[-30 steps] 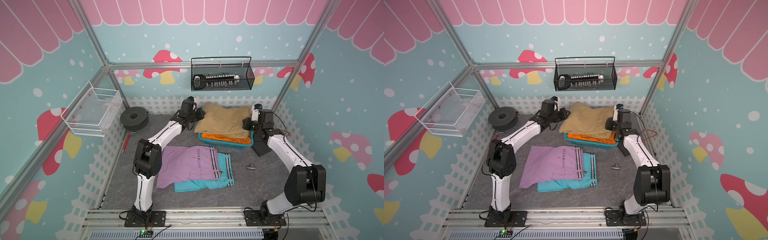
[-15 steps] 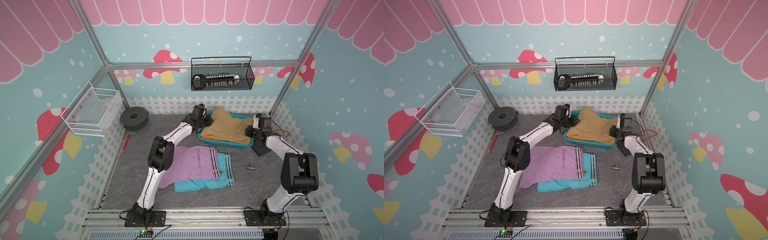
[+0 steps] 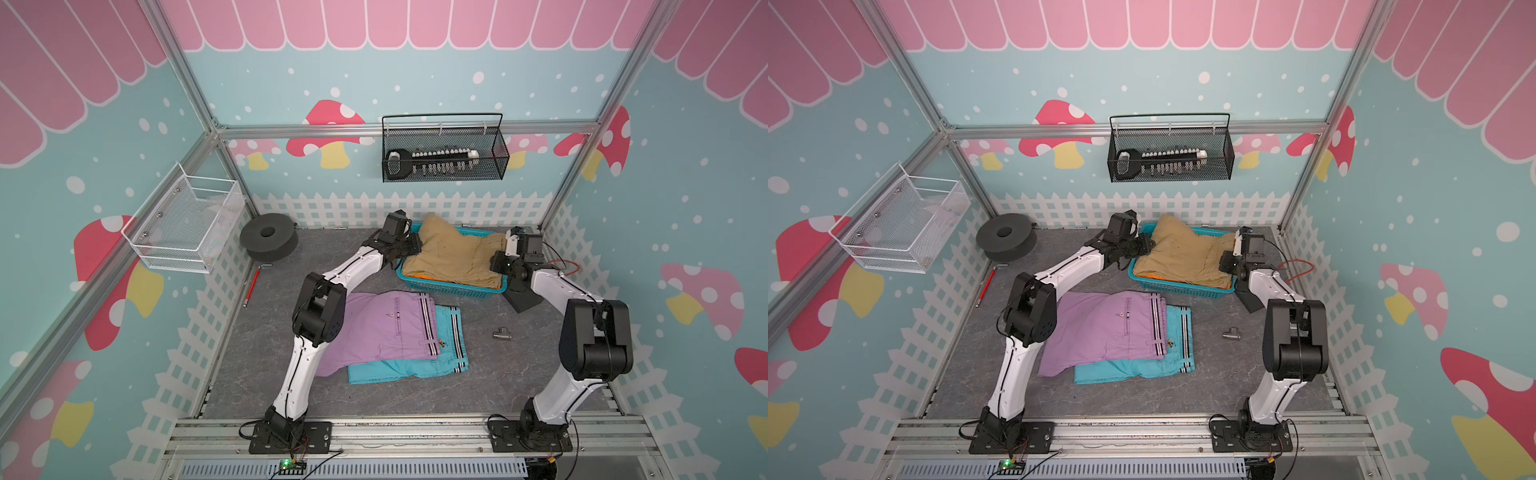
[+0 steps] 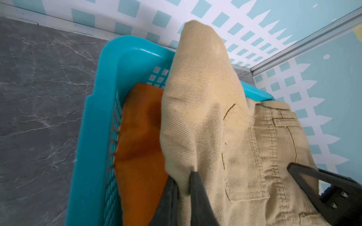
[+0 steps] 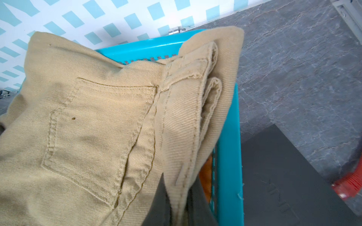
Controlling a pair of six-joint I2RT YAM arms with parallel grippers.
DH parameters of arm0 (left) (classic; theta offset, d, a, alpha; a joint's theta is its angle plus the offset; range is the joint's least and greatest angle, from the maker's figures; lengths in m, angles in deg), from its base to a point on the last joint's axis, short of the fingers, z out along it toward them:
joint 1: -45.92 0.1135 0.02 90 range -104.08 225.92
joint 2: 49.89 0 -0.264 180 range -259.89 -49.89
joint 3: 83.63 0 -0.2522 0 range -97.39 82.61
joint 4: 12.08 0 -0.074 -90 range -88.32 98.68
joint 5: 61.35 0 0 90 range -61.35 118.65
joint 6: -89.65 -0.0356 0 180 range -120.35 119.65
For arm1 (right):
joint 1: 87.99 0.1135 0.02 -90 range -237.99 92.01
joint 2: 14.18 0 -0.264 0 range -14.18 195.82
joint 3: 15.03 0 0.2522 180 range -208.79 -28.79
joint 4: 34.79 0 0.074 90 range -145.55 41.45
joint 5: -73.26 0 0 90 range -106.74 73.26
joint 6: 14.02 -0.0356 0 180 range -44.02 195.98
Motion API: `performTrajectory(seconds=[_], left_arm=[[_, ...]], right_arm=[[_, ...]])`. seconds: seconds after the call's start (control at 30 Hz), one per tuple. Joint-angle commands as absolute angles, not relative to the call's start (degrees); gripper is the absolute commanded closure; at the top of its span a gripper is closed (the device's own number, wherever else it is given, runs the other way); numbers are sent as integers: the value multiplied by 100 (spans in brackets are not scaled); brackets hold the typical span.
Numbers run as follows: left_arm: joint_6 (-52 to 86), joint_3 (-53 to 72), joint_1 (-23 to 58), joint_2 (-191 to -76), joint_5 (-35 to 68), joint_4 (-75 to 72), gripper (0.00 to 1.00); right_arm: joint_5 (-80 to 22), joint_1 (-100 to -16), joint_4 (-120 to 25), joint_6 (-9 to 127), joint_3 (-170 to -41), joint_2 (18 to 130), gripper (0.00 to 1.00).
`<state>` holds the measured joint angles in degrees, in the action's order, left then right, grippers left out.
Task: Put the folded long pants in the basket
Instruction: Place the long pant in the basket.
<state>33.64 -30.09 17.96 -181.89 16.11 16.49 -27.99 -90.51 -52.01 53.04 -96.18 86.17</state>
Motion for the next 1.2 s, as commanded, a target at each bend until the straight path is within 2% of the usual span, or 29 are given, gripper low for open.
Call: performTrajectory(seconds=[0.0, 0.23, 0.47, 0.73, 0.93, 1.07, 1.17], left_arm=[[3170, -2929, 1797, -17647, 1960, 1810, 100], [3082, -2822, 1833, -17506, 2168, 1868, 100], [3091, -2832, 1850, -17982, 2012, 1869, 100], [3059, -2768, 1898, -17988, 1924, 1904, 100], [3069, -2808, 1938, -17687, 1740, 1965, 82], [2982, -2778, 1947, -17275, 1619, 1985, 79], [2935, -2674, 1947, -16978, 1565, 2071, 79]], right_arm=[[-2707, -9089, -4978, 5348, -9875, 8631, 100], [-2698, -9089, -4856, 5357, -9867, 8726, 100], [-2672, -9089, -4967, 5295, -9901, 8996, 100], [-2731, -9089, -5064, 5192, -9822, 8953, 100], [-2867, -9089, -5162, 5102, -9822, 8755, 85], [-2940, -9089, -5209, 5082, -9856, 8451, 62], [-2734, -9091, -5441, 5083, -9947, 8233, 53]])
